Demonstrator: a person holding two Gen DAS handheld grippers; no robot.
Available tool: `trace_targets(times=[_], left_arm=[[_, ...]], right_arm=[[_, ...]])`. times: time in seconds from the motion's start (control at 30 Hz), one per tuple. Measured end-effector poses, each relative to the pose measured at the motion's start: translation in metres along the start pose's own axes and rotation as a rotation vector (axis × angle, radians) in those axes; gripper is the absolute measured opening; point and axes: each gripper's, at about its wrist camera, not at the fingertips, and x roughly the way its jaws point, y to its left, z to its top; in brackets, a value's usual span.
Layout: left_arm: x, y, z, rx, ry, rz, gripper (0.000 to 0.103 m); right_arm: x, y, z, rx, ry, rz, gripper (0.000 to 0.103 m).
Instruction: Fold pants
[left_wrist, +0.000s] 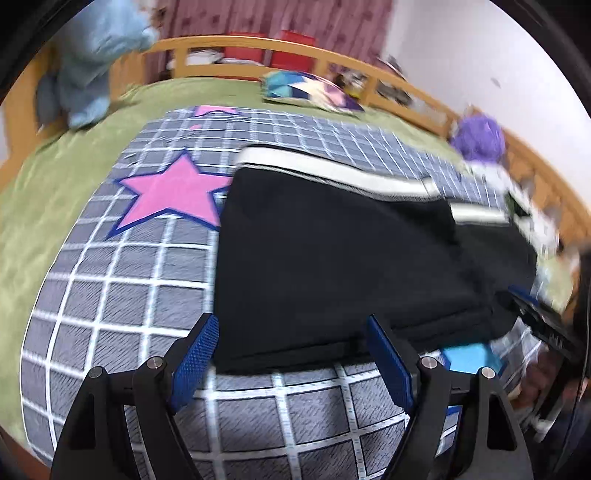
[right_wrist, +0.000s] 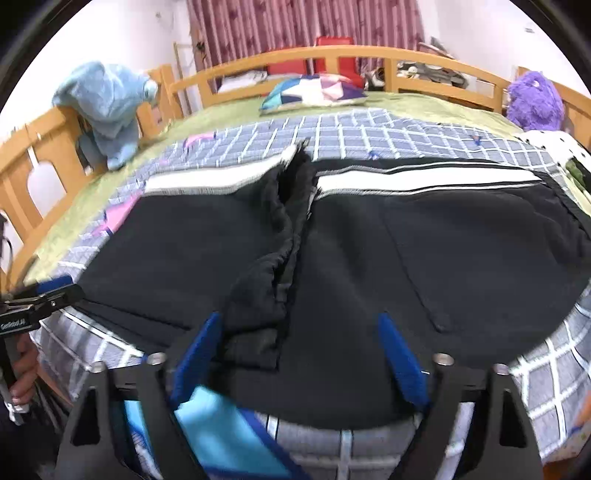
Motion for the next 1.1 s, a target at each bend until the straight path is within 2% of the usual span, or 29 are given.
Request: trace_targets(times=[0.03, 0.17, 0.23, 0.3, 0.37, 0.43, 0.5, 0.6, 0.73, 0.77, 0.83, 0.93, 1.1], left_arm=[[-0.001, 0.006, 0.002, -0.031, -0.002, 0.004, 0.078], [0.009, 0.034, 0.013, -0.167, 0.053, -0.077, 0.077], [0.018, 0.043, 0.012, -0.227, 0.088, -0.128, 0.076], [0.026, 0.049, 0.006, -0.258, 0.096, -0.144, 0.069], [0.026, 0.049, -0.003, -0.263, 0.072, -0.155, 0.069], [0.028, 0.052, -0.008, -0.273, 0.047, -0.179, 0.069], [0.031, 0.055, -0.009, -0.288, 0.045, -0.202, 0.069], [0.037, 0.057, -0.004, -0.285, 0.043, -0.231, 0.069], [0.049, 0.053, 0.006, -0.28, 0.026, -0.254, 0.069], [0.05, 0.052, 0.007, -0.278, 0.022, -0.25, 0.068], [0.054, 0.049, 0.009, -0.26, 0.012, -0.241, 0.068], [0.054, 0.048, 0.01, -0.248, 0.005, -0.24, 0.068], [0.055, 0.048, 0.01, -0.258, 0.003, -0.25, 0.068]], right_arm=[[-0.011, -0.004, -0.002, 0.007, -0.028, -0.003, 0.065], [-0.056, -0.028, 0.0, 0.03, -0.147, -0.081, 0.065], [-0.073, -0.05, -0.001, 0.104, -0.173, -0.055, 0.065], [-0.079, -0.073, -0.006, 0.187, -0.182, 0.004, 0.066], [-0.074, -0.094, -0.012, 0.271, -0.159, 0.022, 0.066], [-0.066, -0.104, -0.012, 0.29, -0.118, -0.027, 0.064], [-0.066, -0.111, -0.012, 0.298, -0.138, -0.075, 0.062], [-0.07, -0.128, -0.012, 0.351, -0.149, -0.066, 0.062], [-0.068, -0.152, -0.014, 0.412, -0.143, -0.118, 0.058], [-0.067, -0.16, -0.014, 0.449, -0.149, -0.133, 0.058], [-0.058, -0.175, -0.011, 0.5, -0.134, -0.108, 0.058], [-0.05, -0.193, -0.013, 0.539, -0.128, -0.144, 0.058], [-0.021, -0.221, -0.008, 0.577, -0.072, -0.131, 0.056]])
